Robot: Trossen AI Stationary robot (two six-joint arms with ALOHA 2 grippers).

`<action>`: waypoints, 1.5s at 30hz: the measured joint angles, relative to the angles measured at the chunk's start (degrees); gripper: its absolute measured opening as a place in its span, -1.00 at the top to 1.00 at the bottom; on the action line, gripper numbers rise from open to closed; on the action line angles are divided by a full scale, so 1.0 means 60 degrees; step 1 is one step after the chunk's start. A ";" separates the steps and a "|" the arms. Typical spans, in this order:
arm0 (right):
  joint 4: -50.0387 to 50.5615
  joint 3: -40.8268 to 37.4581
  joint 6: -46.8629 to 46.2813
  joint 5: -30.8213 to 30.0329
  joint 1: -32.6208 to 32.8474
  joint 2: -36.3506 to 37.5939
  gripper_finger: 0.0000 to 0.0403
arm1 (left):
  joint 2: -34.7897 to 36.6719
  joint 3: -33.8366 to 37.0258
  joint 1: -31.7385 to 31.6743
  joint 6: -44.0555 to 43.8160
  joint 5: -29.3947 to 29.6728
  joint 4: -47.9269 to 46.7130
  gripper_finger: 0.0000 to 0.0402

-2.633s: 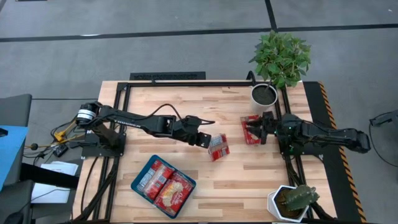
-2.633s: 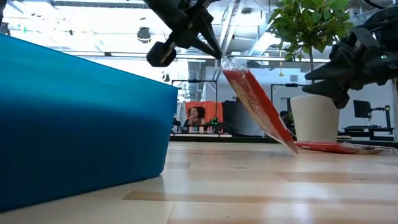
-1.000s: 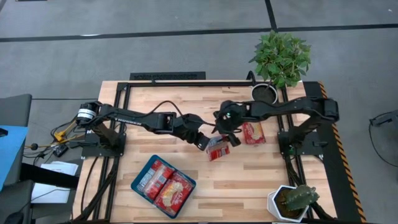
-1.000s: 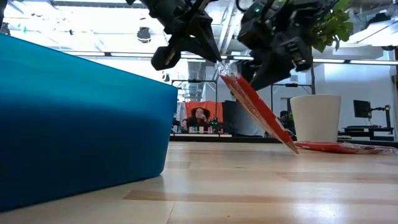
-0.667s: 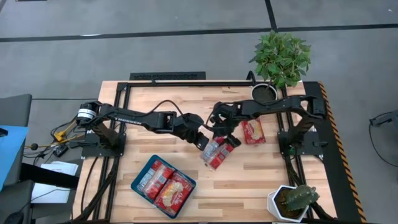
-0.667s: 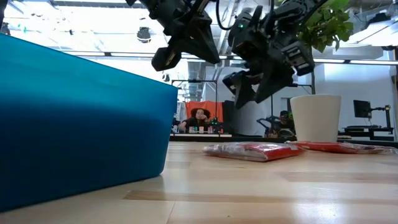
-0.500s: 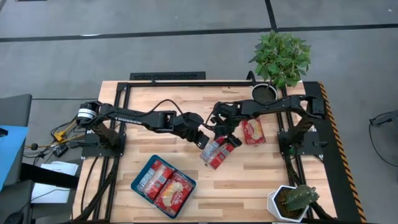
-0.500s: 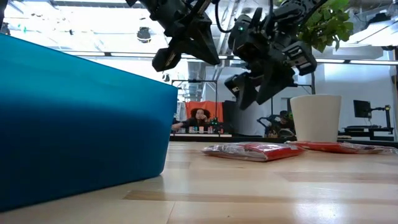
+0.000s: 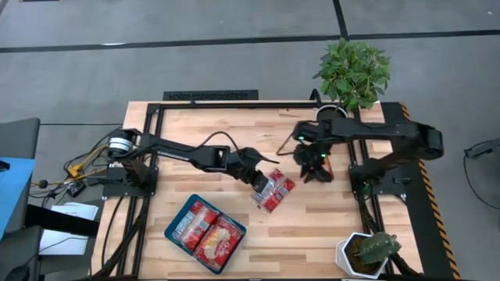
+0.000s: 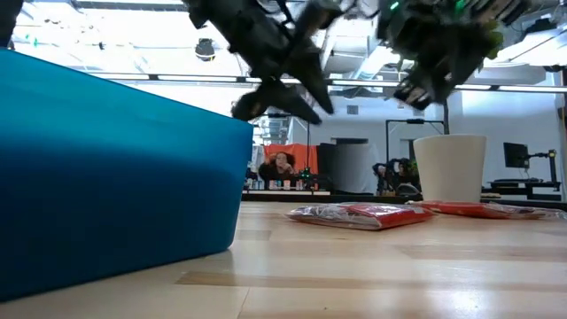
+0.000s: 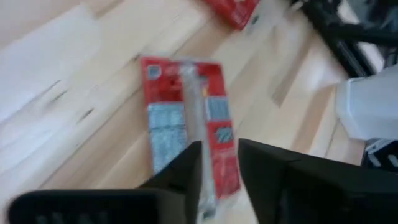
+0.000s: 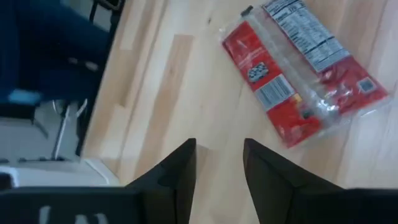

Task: Sort popcorn bags into baskets
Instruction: Put the red popcorn bag into the blue bin

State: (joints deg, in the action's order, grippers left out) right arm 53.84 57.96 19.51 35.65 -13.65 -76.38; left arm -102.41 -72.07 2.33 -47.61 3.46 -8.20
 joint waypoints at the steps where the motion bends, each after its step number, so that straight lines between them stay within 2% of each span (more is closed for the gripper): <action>1: -0.0045 -0.0200 -0.0271 -0.0093 0.0074 0.0348 0.23 | -0.0154 -0.0004 -0.0007 0.0006 -0.0010 0.0223 0.48; 9: -0.0241 -0.2269 -0.2386 -0.1235 0.0199 0.3350 0.24 | -0.1273 0.0007 -0.0307 -0.0063 -0.0317 0.0642 -0.23; 12: -0.0548 -0.2887 -0.3207 -0.1512 0.0227 0.4172 0.23 | -0.1684 -0.0018 -0.0327 -0.0050 -0.0619 0.0780 -0.42; 17: -0.0653 -0.2728 -0.3741 -0.2464 0.0360 0.4880 0.24 | -0.2269 -0.0058 -0.0323 -0.0311 -0.0795 0.0672 -0.51; 23: -0.0790 -0.2733 -0.4094 -0.2543 0.0359 0.5219 0.27 | -0.2733 -0.0161 -0.0299 -0.0592 -0.0877 0.0871 -0.51; 26: -0.0838 -0.2733 -0.4160 -0.2542 0.0356 0.5259 0.29 | -0.2937 -0.0171 -0.0310 -0.0920 -0.1118 0.0740 -0.39; 28: -0.0841 -0.2733 -0.4200 -0.2672 0.0322 0.5239 0.30 | -0.3040 -0.0178 -0.0298 -0.1026 -0.1218 0.0600 -0.23; 32: -0.0897 -0.2733 -0.4212 -0.2726 0.0324 0.5239 0.31 | -0.3202 -0.0177 -0.0249 -0.1028 -0.1609 0.0612 0.24; 37: -0.0929 -0.2733 -0.4208 -0.2774 0.0324 0.5242 0.32 | -0.3227 -0.0153 -0.0284 -0.0828 -0.1644 0.0566 0.88; 45: -0.0912 -0.2733 -0.4256 -0.2774 0.0324 0.5242 0.33 | -0.2896 -0.0092 -0.0249 -0.1749 -0.1920 0.0772 0.99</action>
State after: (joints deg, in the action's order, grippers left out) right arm 48.37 41.56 -6.02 19.00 -11.70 -44.93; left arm -119.79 -72.62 0.84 -58.10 -8.06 -3.57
